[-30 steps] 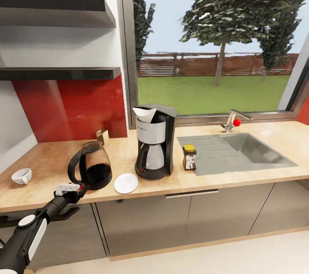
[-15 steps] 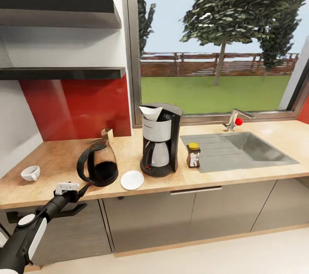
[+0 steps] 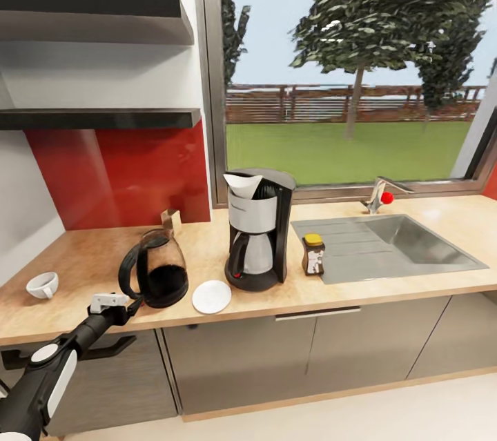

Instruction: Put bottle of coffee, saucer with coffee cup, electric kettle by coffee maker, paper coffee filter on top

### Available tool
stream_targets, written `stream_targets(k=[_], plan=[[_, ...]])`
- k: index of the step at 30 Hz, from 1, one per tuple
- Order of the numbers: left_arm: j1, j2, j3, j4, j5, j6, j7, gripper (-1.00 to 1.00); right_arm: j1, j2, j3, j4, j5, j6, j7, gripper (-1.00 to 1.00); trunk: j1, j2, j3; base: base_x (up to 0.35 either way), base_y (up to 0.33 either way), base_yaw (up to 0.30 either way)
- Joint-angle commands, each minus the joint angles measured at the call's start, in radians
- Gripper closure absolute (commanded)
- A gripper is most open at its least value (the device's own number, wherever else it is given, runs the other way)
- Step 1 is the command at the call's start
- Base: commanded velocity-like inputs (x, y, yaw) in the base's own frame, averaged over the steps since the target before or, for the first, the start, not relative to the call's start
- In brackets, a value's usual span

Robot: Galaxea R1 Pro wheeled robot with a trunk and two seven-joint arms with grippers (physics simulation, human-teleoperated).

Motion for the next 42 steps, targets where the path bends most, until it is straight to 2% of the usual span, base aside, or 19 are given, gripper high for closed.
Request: stream_targets(k=[1,8,12,21,32,42], plan=[[-0.001,-0.001,0.002,0.0,0.005,0.0,-0.005,-1.0,-0.001,0.0,0.009,0.001,-0.011,-0.004,-0.002,-1.0,0.001,-0.002,-0.002,0.019,0.0,0.0],[-0.001,-0.004,0.002,-0.008,0.006,-0.001,-0.004,-1.0,-0.001,0.0,0.009,0.002,-0.01,-0.004,-0.002,-1.0,0.001,-0.002,-0.002,0.007,0.0,0.0],[-0.001,-0.003,0.002,-0.043,0.005,0.002,-0.004,-1.0,-0.001,0.0,0.009,0.002,-0.011,-0.003,-0.002,-1.0,0.001,-0.002,-0.002,0.001,0.0,0.0],[0.0,0.003,0.003,-0.115,0.005,0.093,-0.004,-1.0,-0.001,0.0,0.009,0.002,-0.011,-0.003,-0.002,-1.0,0.001,-0.002,-0.002,0.0,0.0,0.0],[0.001,-0.004,0.002,-0.124,0.004,0.103,-0.004,-1.0,-0.001,0.0,0.009,0.002,-0.01,-0.003,-0.002,-1.0,0.001,-0.002,-0.002,0.003,0.0,0.0],[0.002,-0.003,0.003,-0.124,0.004,0.102,-0.004,-1.0,-0.001,0.0,0.009,0.003,-0.009,-0.003,-0.002,-1.0,0.001,-0.002,-0.002,0.118,0.0,0.0]])
